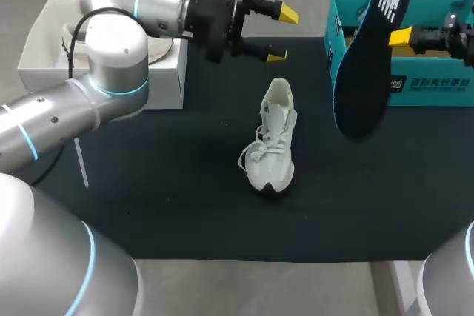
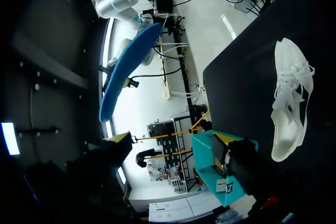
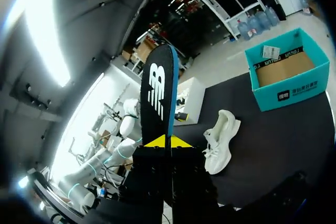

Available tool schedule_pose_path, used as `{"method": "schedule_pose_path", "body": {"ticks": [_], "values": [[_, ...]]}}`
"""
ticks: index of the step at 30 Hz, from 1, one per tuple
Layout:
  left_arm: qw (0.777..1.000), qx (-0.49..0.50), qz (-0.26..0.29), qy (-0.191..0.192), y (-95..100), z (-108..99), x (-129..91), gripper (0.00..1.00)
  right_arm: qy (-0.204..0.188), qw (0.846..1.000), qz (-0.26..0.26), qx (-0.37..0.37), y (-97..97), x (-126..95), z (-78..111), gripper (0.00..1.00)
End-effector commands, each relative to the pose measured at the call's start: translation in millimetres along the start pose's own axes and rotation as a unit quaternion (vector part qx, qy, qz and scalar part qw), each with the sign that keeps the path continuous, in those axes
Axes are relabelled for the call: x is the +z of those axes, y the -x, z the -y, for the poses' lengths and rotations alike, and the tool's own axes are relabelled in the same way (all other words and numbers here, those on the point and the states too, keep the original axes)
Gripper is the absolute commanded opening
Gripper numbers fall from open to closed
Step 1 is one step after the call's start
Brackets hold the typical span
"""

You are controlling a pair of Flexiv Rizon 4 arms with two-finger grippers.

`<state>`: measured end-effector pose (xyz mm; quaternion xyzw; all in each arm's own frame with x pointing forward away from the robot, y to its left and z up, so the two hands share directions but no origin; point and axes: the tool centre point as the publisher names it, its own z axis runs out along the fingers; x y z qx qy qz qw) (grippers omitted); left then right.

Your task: Take the shoe out of the shoebox, open the shoe tongue, remove and reinsert the insole, then place the shoe into the shoebox

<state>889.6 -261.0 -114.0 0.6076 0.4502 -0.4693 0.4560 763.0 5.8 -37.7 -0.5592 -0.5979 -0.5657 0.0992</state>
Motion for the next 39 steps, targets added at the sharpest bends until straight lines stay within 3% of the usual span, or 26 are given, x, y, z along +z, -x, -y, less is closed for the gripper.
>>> {"method": "schedule_pose_path", "body": {"ticks": [1,7,11,23,34,36,39], "values": [[1.0,0.011,0.022,0.009,-2.6,10.9,-4.2,1.0,-0.039,0.999,-0.006,0.003,11.9,29.6,-35.6,0.0],[1.0,0.018,0.025,0.005,-4.0,11.9,-4.8,1.0,-0.073,0.997,0.01,0.019,32.0,41.5,-59.4,0.0],[0.999,0.019,0.027,0.003,-4.9,13.2,-5.2,1.0,-0.074,0.996,0.03,0.038,39.6,44.4,-68.8,0.0],[0.999,0.026,0.033,0.033,-4.0,10.0,-5.8,1.0,-0.074,0.996,0.03,0.038,39.6,44.4,-68.8,0.0],[0.998,0.043,0.031,0.035,-0.2,7.9,-4.0,1.0,-0.077,0.996,0.039,0.036,42.4,45.8,-69.4,0.0],[0.998,0.033,0.034,0.034,-0.1,7.8,-4.0,1.0,-0.084,0.994,0.047,0.055,43.9,48.0,-73.6,0.0],[0.998,0.021,0.041,0.031,1.8,4.9,-3.6,1.0,-0.089,0.983,0.071,0.146,54.6,50.0,-82.3,0.0]]}}
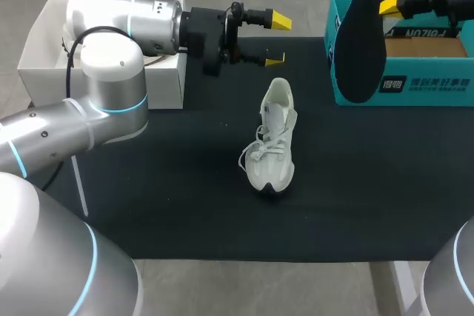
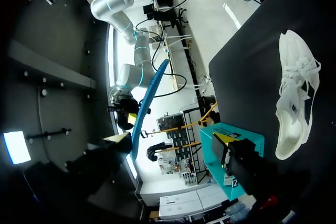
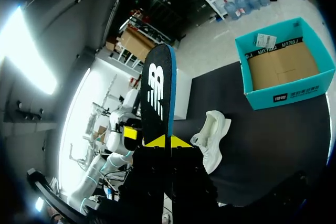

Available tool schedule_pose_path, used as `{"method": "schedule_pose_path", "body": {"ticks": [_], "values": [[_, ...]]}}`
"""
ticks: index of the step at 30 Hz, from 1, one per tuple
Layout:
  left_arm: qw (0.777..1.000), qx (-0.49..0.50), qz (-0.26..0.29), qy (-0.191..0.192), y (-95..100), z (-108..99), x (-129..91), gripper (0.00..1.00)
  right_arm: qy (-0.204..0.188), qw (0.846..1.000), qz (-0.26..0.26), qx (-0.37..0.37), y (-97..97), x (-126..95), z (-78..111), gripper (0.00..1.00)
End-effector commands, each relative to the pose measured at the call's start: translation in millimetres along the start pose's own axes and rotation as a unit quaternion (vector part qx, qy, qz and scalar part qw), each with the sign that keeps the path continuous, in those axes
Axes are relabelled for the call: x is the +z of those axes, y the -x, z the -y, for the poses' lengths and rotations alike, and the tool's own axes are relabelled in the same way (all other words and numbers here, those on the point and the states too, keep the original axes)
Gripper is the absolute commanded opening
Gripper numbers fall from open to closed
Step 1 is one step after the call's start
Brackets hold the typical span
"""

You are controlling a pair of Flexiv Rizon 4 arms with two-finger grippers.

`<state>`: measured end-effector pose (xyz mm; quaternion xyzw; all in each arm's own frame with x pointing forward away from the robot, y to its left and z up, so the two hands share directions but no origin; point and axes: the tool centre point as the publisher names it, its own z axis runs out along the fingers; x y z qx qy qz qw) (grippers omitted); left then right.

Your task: Take the shoe out of the shoebox, open the shoe tongue, remove and reinsert the insole, then place the shoe into the shoebox

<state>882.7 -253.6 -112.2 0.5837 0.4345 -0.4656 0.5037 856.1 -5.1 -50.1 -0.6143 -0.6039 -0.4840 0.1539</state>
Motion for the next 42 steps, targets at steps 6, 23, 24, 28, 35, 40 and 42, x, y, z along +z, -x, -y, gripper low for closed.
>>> {"method": "schedule_pose_path", "body": {"ticks": [6,23,24,28,35,40,42], "values": [[1.0,0.005,0.01,-0.013,6.1,-4.9,7.9,1.0,-0.052,0.992,0.04,0.105,15.7,6.0,-34.1,0.0],[0.998,0.004,0.056,0.005,15.6,-15.3,22.2,1.0,-0.087,0.988,0.063,0.107,30.9,42.1,-62.0,0.0],[0.998,0.002,0.055,0.005,15.3,-15.9,23.5,1.0,-0.094,0.988,0.061,0.106,30.8,44.0,-63.5,0.0],[0.998,-0.013,0.054,0.005,15.4,-20.7,27.7,1.0,-0.115,0.987,0.054,0.095,27.5,54.4,-65.8,0.0],[0.998,-0.032,0.057,-0.007,14.5,-22.5,30.1,0.97,-0.155,0.983,0.044,0.086,19.8,77.6,-62.7,0.0],[0.998,-0.027,0.059,-0.018,14.4,-22.0,33.9,0.95,-0.174,0.978,0.033,0.112,25.1,96.3,-59.9,0.0],[0.998,-0.023,0.06,-0.016,14.8,-21.8,34.7,0.96,-0.18,0.976,0.031,0.121,25.5,101.4,-57.9,0.0]]}}
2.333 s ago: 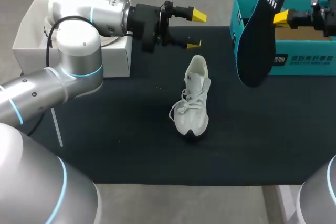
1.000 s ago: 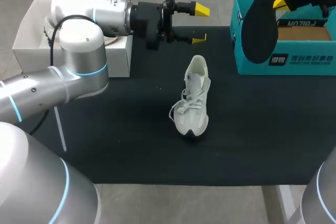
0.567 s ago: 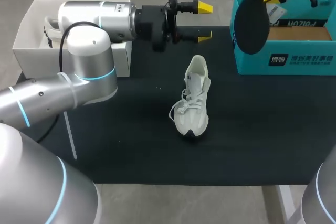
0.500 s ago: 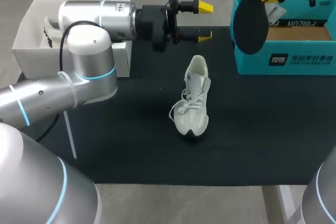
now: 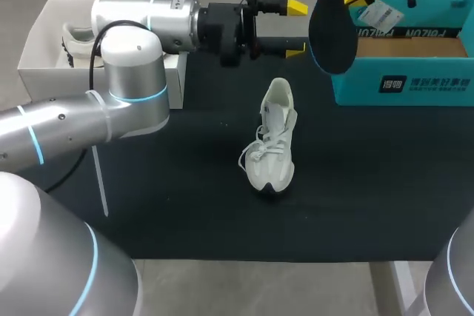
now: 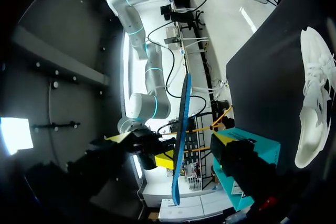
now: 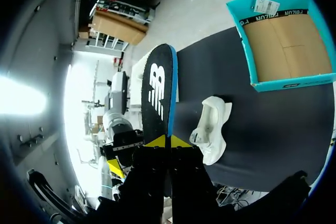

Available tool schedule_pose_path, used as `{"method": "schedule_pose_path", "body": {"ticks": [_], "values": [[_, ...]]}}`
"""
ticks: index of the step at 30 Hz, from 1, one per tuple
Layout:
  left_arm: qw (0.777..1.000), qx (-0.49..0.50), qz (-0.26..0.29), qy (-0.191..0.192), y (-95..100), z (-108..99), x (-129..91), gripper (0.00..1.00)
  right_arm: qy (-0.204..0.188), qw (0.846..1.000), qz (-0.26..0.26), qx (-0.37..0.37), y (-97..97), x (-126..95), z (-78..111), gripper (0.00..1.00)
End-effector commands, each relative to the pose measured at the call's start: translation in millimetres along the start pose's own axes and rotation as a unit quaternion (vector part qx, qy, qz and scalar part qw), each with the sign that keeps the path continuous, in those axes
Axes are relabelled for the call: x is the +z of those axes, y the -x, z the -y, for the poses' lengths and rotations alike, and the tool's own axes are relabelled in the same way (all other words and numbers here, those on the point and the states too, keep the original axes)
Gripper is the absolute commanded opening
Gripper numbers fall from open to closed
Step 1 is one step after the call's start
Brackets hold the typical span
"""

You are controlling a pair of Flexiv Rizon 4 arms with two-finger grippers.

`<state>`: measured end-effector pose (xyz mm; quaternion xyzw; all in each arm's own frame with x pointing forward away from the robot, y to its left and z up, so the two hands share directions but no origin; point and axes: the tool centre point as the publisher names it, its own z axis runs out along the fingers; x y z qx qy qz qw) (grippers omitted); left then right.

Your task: Take the shoe out of the shoebox, open the shoe tongue, remove and reinsert the insole, then place the shoe into the shoebox

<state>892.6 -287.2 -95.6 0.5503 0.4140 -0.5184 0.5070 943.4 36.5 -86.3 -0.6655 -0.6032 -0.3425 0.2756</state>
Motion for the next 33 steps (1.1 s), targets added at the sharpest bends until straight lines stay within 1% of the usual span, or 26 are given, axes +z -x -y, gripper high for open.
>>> {"method": "schedule_pose_path", "body": {"ticks": [1,4,8,12,14,16,17,19,21,22,24,26,29,32,33], "values": [[1.0,0.007,0.005,-0.002,-1.0,-4.6,3.4,0.96,-0.033,0.999,-0.004,0.012,2.0,17.3,-8.9,0.0],[1.0,0.017,0.003,-0.003,0.1,-0.7,5.0,0.99,-0.047,0.999,-0.005,0.017,-0.7,25.3,-5.7,0.0],[1.0,0.016,0.005,-0.002,-0.4,0.8,6.4,1.0,-0.061,0.998,-0.003,0.024,-3.0,29.6,-3.8,0.0],[1.0,0.009,0.01,0.004,-2.7,1.5,7.3,1.0,-0.063,0.998,-0.001,0.026,-4.8,30.5,-6.3,0.0],[1.0,0.006,0.01,0.009,-3.5,1.6,7.2,0.98,-0.062,0.998,-0.001,0.026,-6.4,30.0,-7.4,0.0],[1.0,0.005,0.012,0.023,-4.2,1.9,6.7,0.98,-0.053,0.998,-0.006,0.026,-7.8,29.7,-7.8,0.0],[0.999,0.007,0.014,0.031,-4.6,3.9,5.8,0.96,-0.053,0.998,-0.006,0.026,-8.1,29.7,-7.9,0.0],[0.999,0.01,0.014,0.036,-4.7,7.9,4.8,0.89,-0.05,0.998,-0.01,0.026,-9.1,31.2,-6.4,0.0],[0.998,0.014,0.016,0.052,-4.2,12.0,4.3,0.85,-0.05,0.998,-0.014,0.027,-10.0,32.8,-3.8,0.0],[0.998,0.015,0.017,0.057,-4.1,14.8,4.0,0.85,-0.05,0.998,-0.014,0.027,-10.5,33.5,-2.3,0.0],[0.998,0.016,0.017,0.057,-3.8,17.7,4.5,0.82,-0.051,0.998,-0.015,0.028,-11.9,35.2,0.3,0.0],[0.997,0.022,0.015,0.068,-2.8,20.4,5.2,0.76,-0.052,0.998,-0.017,0.029,-12.1,36.7,1.6,0.0],[0.997,0.023,0.01,0.068,-1.0,23.7,7.4,0.71,-0.052,0.998,-0.019,0.029,-12.7,37.0,3.0,0.0],[0.997,0.023,0.006,0.071,0.8,24.7,9.3,0.63,-0.05,0.998,-0.019,0.029,-12.0,33.9,6.3,0.0],[0.997,0.023,0.004,0.072,1.1,24.8,9.6,0.62,-0.05,0.998,-0.019,0.029,-11.7,33.1,7.9,0.0]]}}
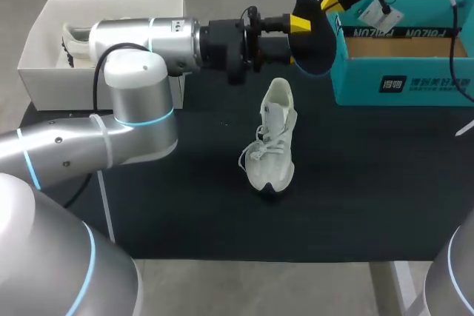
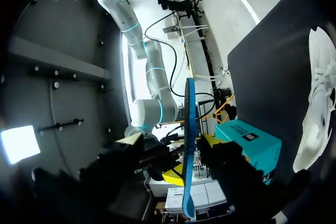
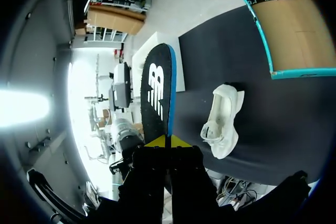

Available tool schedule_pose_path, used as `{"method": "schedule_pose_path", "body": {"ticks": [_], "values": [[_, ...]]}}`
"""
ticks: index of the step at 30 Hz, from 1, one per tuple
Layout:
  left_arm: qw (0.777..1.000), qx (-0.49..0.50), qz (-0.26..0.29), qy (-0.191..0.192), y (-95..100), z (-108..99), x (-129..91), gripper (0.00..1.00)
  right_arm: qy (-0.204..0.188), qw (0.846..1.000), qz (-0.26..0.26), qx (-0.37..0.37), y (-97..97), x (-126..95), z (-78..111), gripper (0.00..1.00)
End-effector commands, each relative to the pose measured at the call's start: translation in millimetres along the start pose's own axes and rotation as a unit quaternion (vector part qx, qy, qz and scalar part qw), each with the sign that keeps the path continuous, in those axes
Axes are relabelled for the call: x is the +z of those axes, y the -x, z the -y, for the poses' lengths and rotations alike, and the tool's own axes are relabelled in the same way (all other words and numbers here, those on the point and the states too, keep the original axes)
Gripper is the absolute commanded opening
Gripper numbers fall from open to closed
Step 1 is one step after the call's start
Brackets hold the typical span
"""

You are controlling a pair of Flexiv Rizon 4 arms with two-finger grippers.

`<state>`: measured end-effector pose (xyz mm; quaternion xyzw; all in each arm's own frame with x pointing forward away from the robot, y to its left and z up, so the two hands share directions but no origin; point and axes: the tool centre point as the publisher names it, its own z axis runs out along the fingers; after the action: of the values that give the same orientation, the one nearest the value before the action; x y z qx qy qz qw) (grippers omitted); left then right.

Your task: Take the shoe out of the shoebox, open the shoe tongue, remove and reinsert the insole, then place the shoe into the shoebox

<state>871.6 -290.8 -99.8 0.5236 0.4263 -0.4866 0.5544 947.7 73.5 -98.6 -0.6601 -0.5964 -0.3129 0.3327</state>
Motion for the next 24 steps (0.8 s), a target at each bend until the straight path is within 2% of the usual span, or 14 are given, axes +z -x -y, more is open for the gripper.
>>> {"method": "schedule_pose_path", "body": {"ticks": [1,3,8,9,10,11,13,18,19,20,22,24], "values": [[1.0,0.001,-0.006,0.013,3.6,4.7,3.2,0.61,0.005,1.0,0.0,0.0,2.1,-3.7,9.5,0.0],[1.0,0.004,-0.009,0.017,4.6,5.5,3.7,0.64,0.004,1.0,0.001,0.001,2.9,-4.2,13.4,0.0],[0.999,0.009,-0.018,0.029,7.6,9.7,4.8,0.62,0.007,1.0,-0.012,0.006,1.0,-7.9,22.9,0.0],[0.999,0.009,-0.019,0.031,8.0,10.6,5.2,0.59,0.007,1.0,-0.011,0.006,0.2,-8.5,24.2,0.0],[0.999,0.009,-0.02,0.032,8.2,11.3,5.4,0.5,0.007,1.0,-0.012,0.005,-1.2,-8.7,25.6,0.0],[0.999,0.007,-0.02,0.034,8.1,11.6,5.5,0.45,0.006,1.0,-0.011,0.002,-2.5,-8.6,26.9,0.0],[0.999,0.005,-0.021,0.034,7.8,11.8,6.2,0.4,0.004,1.0,-0.01,-0.002,-5.0,-7.1,29.3,0.0],[0.999,0.006,-0.03,0.043,8.2,14.0,8.9,0.39,0.001,1.0,-0.015,-0.005,-8.2,-3.7,33.6,0.0],[0.999,0.006,-0.033,0.043,8.5,14.5,9.5,0.33,0.001,1.0,-0.016,-0.004,-8.1,-3.0,34.2,0.0],[0.998,0.007,-0.035,0.046,8.8,15.0,10.0,0.2,0.0,1.0,-0.016,-0.004,-7.9,-2.4,34.8,0.0],[0.998,0.006,-0.039,0.045,9.3,15.9,10.9,0.03,-0.002,1.0,-0.016,-0.005,-7.5,-1.8,36.1,0.0],[0.998,0.005,-0.042,0.045,9.8,15.6,12.2,0.0,-0.004,1.0,-0.016,-0.005,-7.1,-1.7,37.5,0.0]]}}
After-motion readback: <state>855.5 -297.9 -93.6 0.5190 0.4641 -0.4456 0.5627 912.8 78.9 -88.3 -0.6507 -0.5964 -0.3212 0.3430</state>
